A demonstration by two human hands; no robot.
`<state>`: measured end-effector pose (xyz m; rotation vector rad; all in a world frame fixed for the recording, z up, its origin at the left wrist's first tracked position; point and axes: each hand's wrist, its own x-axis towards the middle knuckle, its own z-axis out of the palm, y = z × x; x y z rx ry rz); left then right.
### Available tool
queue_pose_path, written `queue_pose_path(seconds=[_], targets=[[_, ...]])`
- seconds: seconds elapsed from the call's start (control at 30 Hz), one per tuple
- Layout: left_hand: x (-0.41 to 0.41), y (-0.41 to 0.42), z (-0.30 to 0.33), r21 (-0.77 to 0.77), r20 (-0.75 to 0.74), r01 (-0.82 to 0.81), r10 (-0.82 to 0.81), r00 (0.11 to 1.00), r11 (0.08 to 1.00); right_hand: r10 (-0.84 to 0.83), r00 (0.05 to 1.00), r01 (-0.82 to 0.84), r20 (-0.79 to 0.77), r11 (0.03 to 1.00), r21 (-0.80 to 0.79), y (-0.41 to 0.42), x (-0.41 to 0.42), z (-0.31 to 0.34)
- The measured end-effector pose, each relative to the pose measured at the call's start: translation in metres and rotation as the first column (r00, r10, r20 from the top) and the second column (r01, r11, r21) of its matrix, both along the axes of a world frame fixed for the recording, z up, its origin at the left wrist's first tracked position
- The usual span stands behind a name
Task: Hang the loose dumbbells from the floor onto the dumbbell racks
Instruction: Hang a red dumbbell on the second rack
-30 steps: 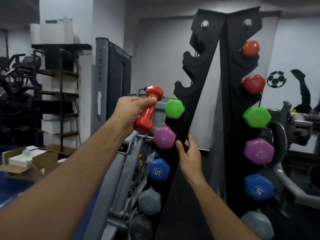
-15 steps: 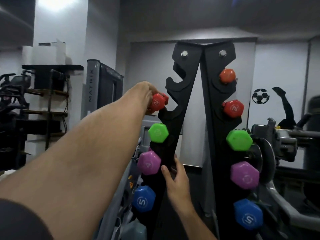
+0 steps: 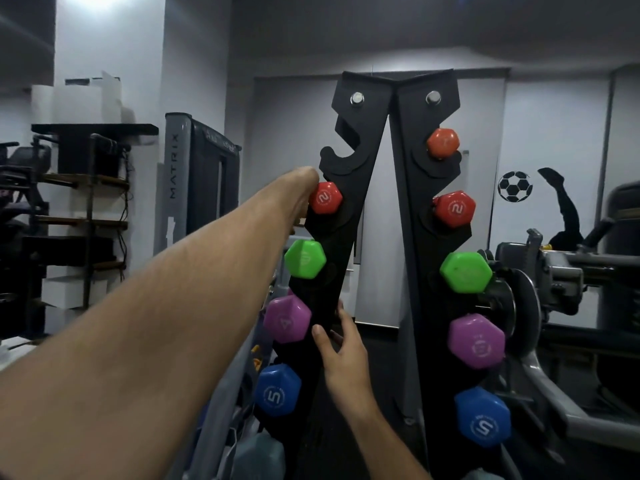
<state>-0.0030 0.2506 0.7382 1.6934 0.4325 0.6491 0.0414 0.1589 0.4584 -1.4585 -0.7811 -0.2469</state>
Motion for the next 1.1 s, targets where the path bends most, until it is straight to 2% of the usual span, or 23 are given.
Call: queue_pose_path(seconds=[0.07, 0.17, 0.43, 0.63, 0.87, 1.1], targets=[[0.003, -0.004, -0.005, -0.073, 0.082, -0.028, 0.034, 0.996, 0.997, 0.007, 1.000, -0.007, -0.002, 1.000, -0.001, -0.002, -0.001, 0.002], [0.023, 0.004, -0.003, -0.177, 0.131, 0.023, 0.001, 0.991, 0.984, 0.007, 1.000, -0.007, -0.005, 1.000, -0.008, -0.003, -0.003, 0.003], [0.012, 0.005, -0.006, -0.186, 0.205, 0.180, -0.141, 0.969, 0.966, 0.000, 1.000, 0.000, -0.018, 1.000, -0.022, -0.004, -0.005, 0.006], [0.001, 0.001, -0.008, -0.065, 0.202, 0.156, -0.140, 0.969, 0.986, 0.006, 1.000, -0.006, -0.020, 0.999, -0.042, -0.007, -0.005, 0.006], [0.000, 0.011, -0.010, 0.005, 0.190, 0.158, -0.156, 0.969, 0.987, 0.027, 0.999, -0.028, -0.032, 0.999, -0.045, -0.009, -0.006, 0.009], [-0.016, 0.006, -0.024, 0.165, 0.256, 0.124, -0.164, 0.953, 0.978, 0.021, 0.999, -0.022, -0.025, 0.998, -0.060, -0.009, -0.004, 0.005]])
